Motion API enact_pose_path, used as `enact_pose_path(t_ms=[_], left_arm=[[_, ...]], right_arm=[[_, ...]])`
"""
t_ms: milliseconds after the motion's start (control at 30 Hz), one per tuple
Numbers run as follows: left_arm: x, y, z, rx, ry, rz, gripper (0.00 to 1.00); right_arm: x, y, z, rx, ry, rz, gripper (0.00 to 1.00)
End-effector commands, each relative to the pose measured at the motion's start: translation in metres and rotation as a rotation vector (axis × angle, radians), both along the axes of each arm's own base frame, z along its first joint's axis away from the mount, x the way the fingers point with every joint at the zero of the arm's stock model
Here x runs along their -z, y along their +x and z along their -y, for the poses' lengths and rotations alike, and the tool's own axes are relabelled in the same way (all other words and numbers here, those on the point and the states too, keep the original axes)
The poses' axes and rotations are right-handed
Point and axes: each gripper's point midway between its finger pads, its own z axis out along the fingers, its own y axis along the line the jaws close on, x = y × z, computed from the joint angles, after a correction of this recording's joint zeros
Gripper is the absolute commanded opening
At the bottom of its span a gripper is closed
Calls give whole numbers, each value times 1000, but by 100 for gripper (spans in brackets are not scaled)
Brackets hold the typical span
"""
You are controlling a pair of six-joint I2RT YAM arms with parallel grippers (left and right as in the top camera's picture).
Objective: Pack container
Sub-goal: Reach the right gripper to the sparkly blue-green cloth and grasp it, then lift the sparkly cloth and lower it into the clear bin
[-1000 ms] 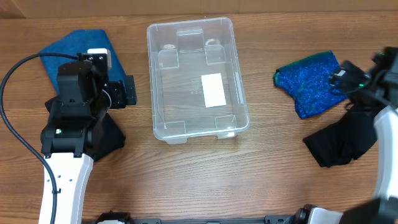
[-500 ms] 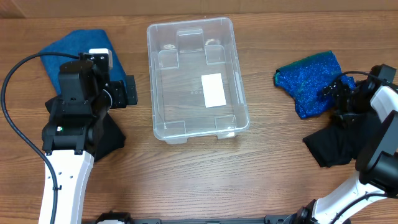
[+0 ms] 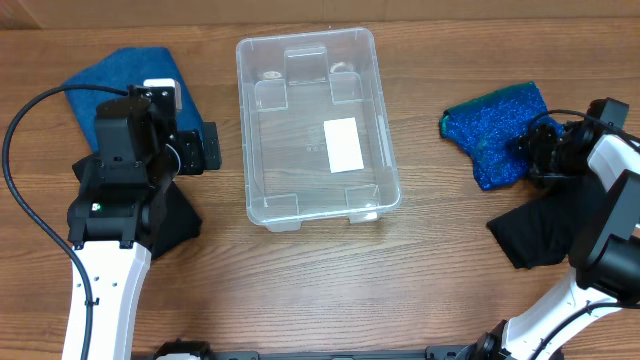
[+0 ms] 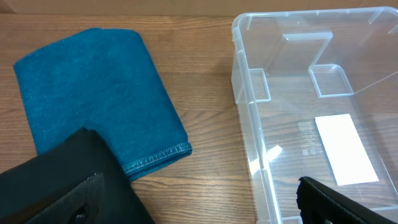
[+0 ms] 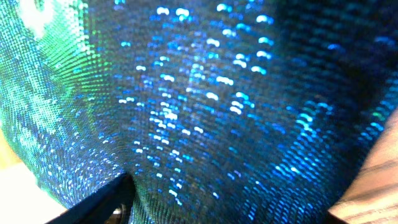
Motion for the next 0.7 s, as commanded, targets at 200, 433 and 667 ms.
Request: enact_pose_path(t_ms=[200,433,667], left_arm=[[-10,4,3,25,12,25,100],[-10,4,3,25,12,25,100],[-10,4,3,26,12,25,100]], right_arm=[[-8,19,-8,-33,36,87,16],[-104,52,-19,-127,-16,311,6],[-249,62,-106,-448,-153,564,4]])
